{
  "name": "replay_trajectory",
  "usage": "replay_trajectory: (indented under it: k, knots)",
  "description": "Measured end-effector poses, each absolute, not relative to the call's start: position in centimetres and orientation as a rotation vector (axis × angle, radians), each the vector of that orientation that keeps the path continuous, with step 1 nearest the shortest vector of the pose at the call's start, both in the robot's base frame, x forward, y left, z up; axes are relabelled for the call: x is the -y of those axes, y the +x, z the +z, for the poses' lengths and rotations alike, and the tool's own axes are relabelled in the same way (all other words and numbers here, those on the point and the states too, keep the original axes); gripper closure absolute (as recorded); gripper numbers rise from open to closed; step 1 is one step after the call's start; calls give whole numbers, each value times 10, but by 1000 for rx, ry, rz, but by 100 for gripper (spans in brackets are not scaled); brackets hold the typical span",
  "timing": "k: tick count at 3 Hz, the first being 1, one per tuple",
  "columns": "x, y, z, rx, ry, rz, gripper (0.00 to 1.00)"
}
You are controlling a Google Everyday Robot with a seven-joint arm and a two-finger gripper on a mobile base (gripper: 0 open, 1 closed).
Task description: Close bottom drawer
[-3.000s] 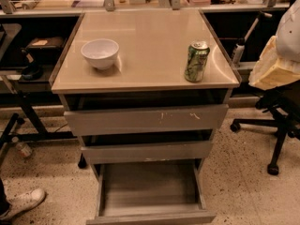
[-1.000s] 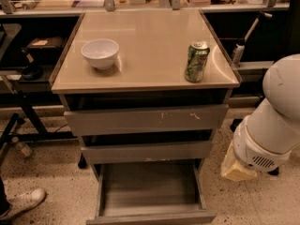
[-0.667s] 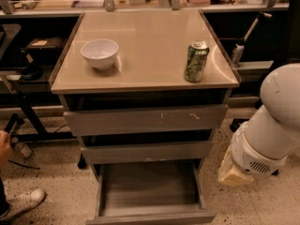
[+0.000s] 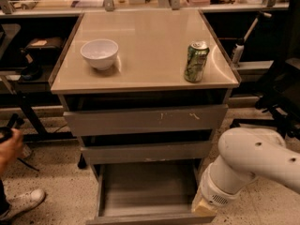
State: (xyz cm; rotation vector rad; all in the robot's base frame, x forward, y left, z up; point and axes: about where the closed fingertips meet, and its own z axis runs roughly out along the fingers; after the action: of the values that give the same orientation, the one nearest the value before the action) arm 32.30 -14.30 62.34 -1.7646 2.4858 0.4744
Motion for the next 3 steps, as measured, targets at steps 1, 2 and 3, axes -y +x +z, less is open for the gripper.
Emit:
replay_trajectory:
  k: [1,2,3]
  knots:
    - [127,319,554,-2531,-1725,577,100]
    - [127,319,555,-2531,-1725,576,100]
    - [129,317,526,-2544,-1707,608,100]
